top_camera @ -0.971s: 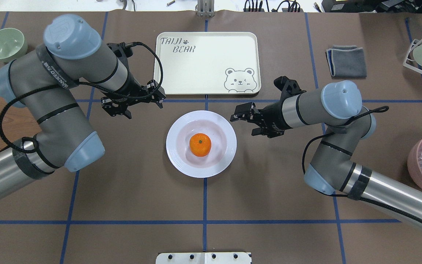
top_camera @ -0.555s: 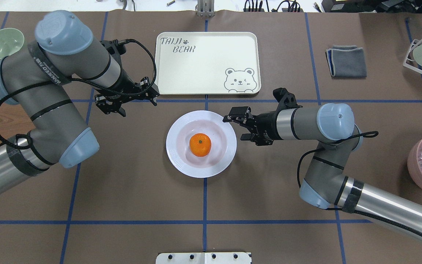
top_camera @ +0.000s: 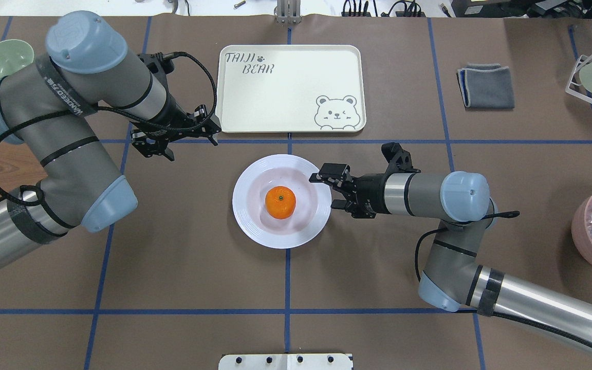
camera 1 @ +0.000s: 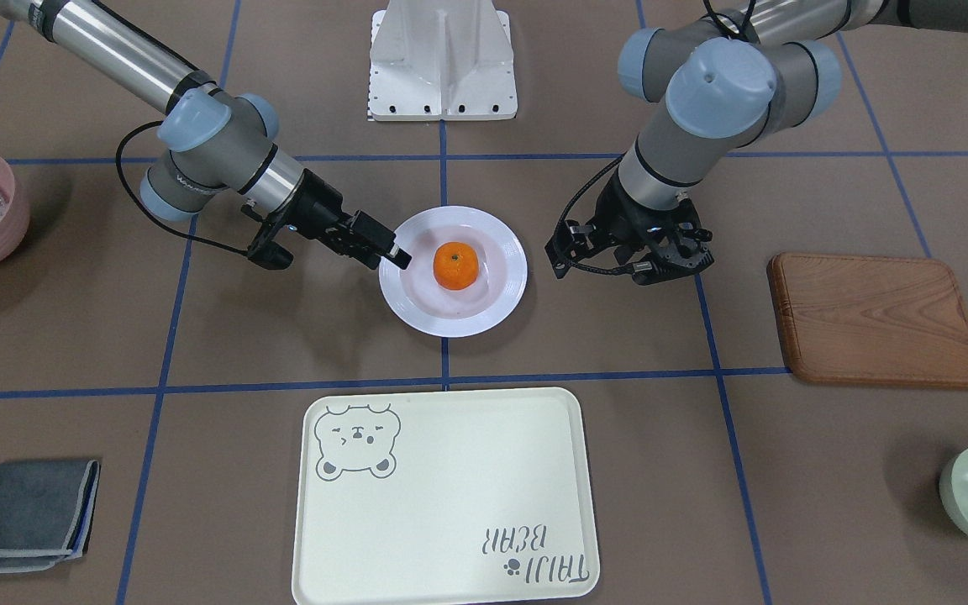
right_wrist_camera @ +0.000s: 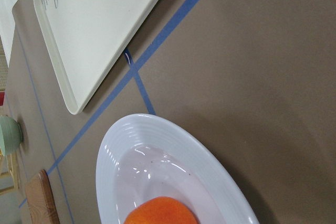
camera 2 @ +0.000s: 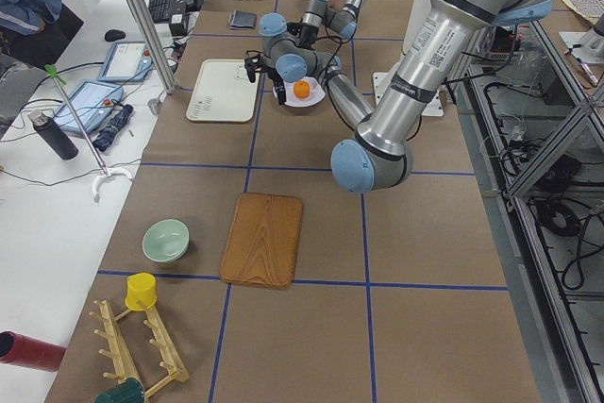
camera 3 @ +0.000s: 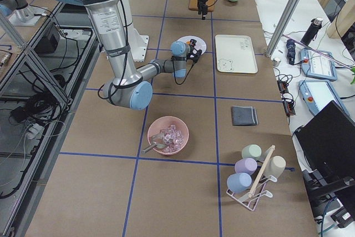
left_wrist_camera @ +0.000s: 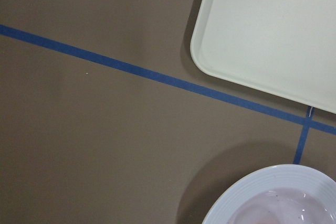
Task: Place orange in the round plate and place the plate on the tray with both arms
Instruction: 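Move the right gripper to the plate rim nearest it and grasp it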
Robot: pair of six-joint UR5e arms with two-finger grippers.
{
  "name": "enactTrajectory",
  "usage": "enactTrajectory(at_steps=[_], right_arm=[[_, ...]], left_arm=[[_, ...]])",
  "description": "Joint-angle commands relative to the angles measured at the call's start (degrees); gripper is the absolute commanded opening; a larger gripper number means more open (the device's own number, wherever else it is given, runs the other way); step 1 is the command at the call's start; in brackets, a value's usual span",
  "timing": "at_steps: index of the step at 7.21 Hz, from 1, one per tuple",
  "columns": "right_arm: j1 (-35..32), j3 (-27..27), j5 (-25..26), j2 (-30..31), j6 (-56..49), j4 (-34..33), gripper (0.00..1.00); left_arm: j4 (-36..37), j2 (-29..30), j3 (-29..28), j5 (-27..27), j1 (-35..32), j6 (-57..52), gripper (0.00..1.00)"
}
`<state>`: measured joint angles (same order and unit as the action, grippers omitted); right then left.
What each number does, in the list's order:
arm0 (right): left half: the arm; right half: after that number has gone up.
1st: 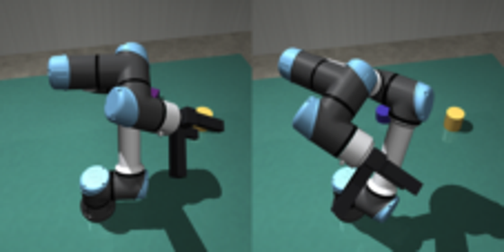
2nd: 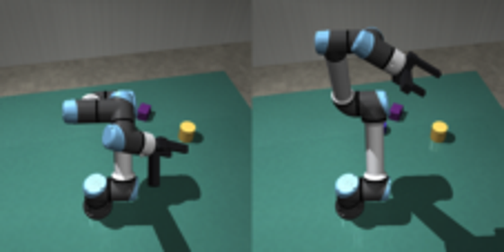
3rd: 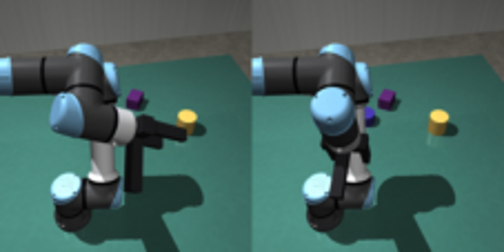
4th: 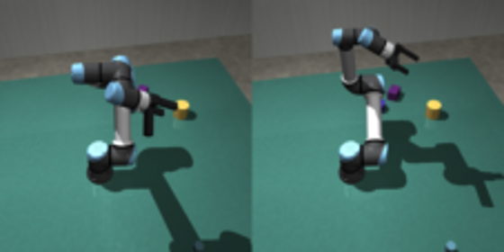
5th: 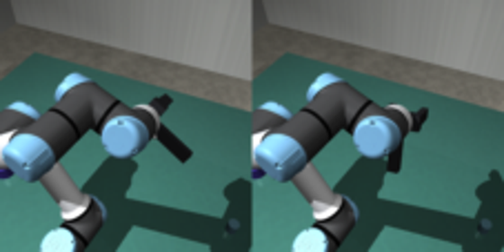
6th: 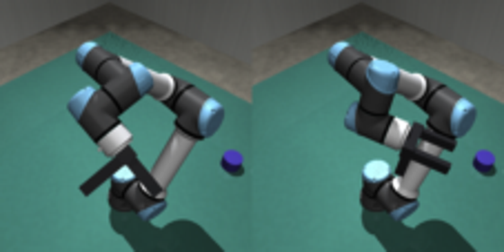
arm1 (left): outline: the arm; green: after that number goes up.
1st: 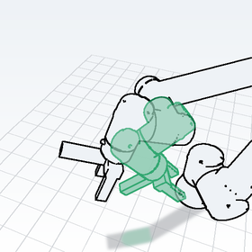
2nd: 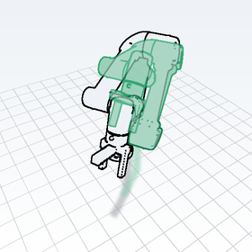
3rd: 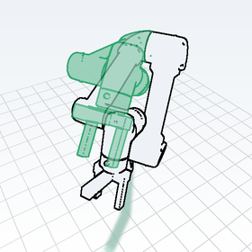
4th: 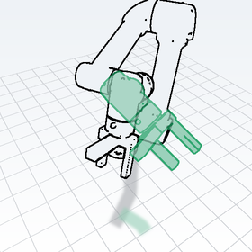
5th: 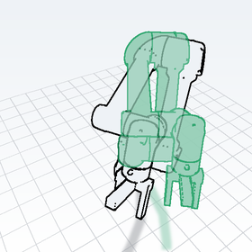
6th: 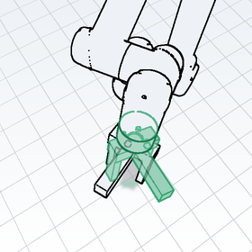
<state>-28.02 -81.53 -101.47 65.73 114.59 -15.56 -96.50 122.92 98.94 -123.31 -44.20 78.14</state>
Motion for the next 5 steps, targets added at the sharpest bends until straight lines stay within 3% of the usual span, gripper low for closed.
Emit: enactTrajectory(at_steps=[1, 3, 5], right_arm=[[0.6, 0.1, 0.3, 0.0, -0.1, 0.0, 1.0], [-2.3, -1.1, -2.9, 0.0, 0.4, 0.3, 1.0], [-0.6, -0.2, -1.8, 0.8, -0.3, 0.3, 1.0]], left_arm=[[0.0, 0.0, -0.2, 0.1, 0.0, 0.0, 0.98], [0.0, 0.0, -0.2, 0.1, 0.0, 0.0, 0.98], [0.0, 0.0, -0.2, 0.2, 0.1, 0.0, 0.98]])
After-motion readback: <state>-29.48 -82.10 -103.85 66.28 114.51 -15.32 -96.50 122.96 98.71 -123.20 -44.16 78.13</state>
